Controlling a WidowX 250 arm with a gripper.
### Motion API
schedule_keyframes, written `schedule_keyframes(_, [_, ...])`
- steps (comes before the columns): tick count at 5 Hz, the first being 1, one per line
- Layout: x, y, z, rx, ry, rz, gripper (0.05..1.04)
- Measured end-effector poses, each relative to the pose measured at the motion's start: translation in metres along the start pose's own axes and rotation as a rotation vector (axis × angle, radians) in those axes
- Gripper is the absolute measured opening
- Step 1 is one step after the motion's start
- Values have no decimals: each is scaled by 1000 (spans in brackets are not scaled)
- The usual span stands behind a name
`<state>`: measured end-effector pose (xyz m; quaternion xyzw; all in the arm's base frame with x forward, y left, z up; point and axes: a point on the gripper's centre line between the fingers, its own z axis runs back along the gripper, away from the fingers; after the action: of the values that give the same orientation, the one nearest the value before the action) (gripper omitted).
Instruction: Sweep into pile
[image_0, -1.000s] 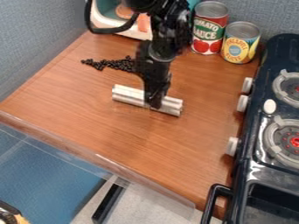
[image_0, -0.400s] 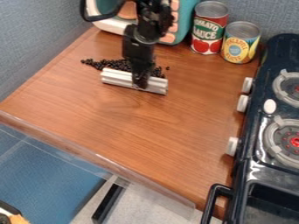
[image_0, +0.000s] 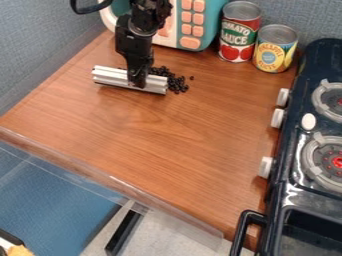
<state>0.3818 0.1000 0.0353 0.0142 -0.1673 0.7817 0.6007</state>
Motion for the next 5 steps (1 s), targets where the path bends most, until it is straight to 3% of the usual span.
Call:
schedule_keyframes(2, [4,2,-2,19,38,-16,338])
schedule_keyframes(3, [8,2,29,-46,64,-41,338])
schedule_keyframes(4, [-6,18,49,-65,87,-119,338])
schedule_keyframes(5, [-53,44,56,-65,138,-321,338])
